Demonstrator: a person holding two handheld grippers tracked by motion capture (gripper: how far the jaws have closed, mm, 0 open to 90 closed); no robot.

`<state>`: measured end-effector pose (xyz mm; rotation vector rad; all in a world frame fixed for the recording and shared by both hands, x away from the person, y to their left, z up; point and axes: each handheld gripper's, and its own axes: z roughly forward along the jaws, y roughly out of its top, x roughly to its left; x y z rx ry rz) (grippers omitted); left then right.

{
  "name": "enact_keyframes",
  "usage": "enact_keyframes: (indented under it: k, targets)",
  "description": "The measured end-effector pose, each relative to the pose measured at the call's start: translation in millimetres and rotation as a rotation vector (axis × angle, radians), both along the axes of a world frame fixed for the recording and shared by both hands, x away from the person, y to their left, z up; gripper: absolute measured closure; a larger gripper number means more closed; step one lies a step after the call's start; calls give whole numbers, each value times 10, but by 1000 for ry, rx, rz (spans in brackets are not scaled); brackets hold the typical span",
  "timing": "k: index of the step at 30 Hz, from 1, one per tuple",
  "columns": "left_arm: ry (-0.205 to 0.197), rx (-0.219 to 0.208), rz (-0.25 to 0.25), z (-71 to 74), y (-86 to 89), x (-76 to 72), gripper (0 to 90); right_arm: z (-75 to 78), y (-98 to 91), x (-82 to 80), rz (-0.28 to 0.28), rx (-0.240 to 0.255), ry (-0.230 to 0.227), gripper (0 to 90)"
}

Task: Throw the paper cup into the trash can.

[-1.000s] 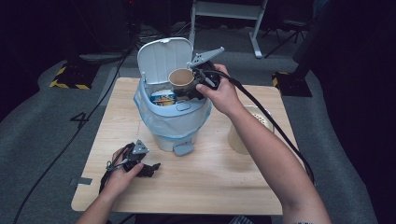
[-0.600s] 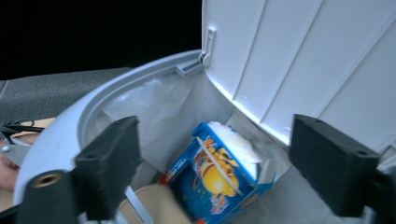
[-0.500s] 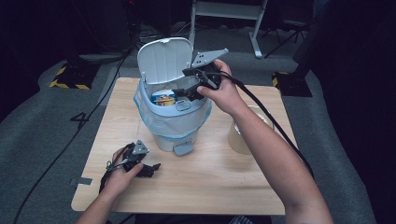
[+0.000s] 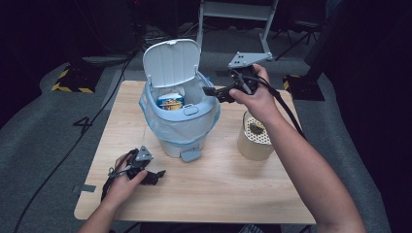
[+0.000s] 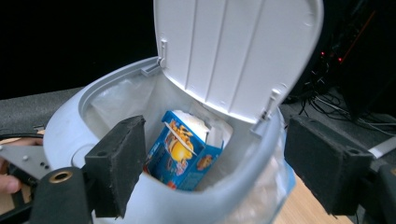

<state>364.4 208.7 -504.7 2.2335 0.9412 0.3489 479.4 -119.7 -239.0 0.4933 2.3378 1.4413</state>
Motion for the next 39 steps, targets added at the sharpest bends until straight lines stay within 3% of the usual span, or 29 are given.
enact_keyframes:
  k: [8, 19, 28, 39]
  targets:
    - [4, -2, 12, -1, 46, -11, 92, -4, -362, -117, -18, 10, 53, 217]
    - [1, 2, 17, 0, 57, -11, 87, -91, -887, -325, -73, 33, 63, 210]
    - [2, 2, 18, 0, 57, -11, 87, -318, -1299, -501, -122, 14, 87, 206]
    - [3, 0, 24, -1, 58, -10, 86, -737, -1678, -719, -183, 0, 122, 207]
